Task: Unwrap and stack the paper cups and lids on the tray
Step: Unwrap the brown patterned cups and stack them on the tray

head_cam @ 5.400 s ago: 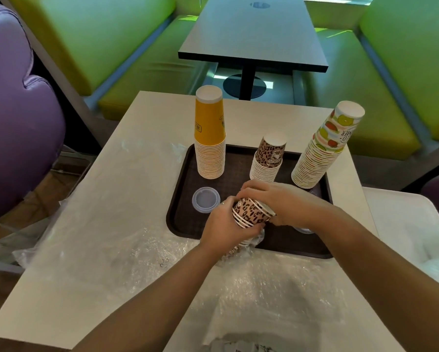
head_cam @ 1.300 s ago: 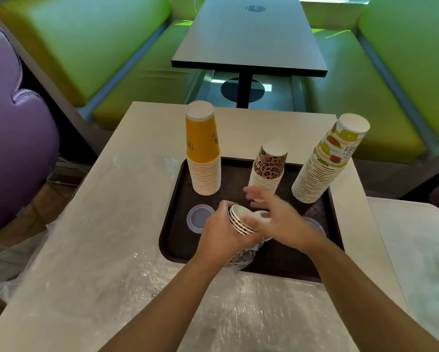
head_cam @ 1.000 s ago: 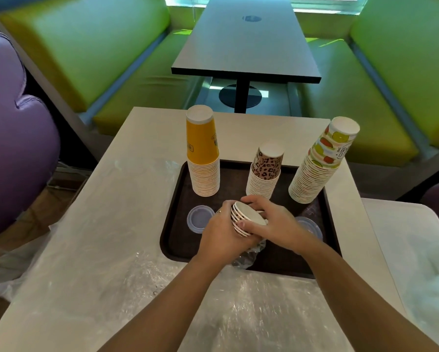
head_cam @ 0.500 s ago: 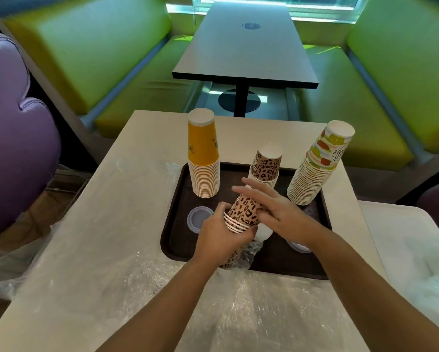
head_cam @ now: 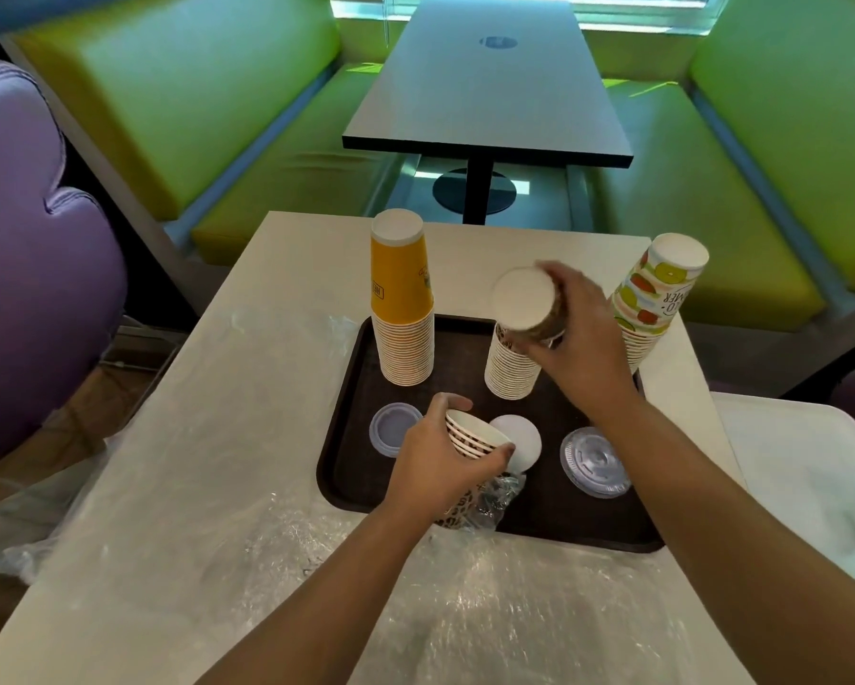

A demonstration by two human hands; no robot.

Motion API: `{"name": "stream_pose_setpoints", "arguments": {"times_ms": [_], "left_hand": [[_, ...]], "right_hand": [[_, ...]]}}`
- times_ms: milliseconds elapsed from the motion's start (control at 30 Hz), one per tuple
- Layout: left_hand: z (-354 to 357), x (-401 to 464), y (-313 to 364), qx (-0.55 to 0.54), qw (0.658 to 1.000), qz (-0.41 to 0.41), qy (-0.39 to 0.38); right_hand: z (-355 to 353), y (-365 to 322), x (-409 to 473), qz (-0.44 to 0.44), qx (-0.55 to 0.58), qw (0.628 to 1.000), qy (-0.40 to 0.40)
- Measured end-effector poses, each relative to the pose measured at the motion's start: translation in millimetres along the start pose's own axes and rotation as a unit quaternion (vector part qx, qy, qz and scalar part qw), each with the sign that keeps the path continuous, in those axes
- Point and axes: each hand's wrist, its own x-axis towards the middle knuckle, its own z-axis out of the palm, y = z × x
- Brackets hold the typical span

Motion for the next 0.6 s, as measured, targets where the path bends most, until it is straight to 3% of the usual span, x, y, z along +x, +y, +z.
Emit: {"name": "stream_pose_setpoints", "arguments": {"times_ms": [167,333,600], "left_hand": [[1.9,4.0,0.7,0.008,1.0,-0.013,-0.01],[2.7,8.8,-2.0,0.011,1.0,-0.02,-0.009],[3.4,11.7,-6.4,0.028,0.999,-0.021,-0.01]], "right_hand": [[7.3,15.3,23.2,0.131,0.064,0.989,0.026],[26.6,38.0,23.3,0.222,0.046,0.973,-0.037],[44.2,47.5,10.0,0.243,0.041,0.968,-0.047]]}}
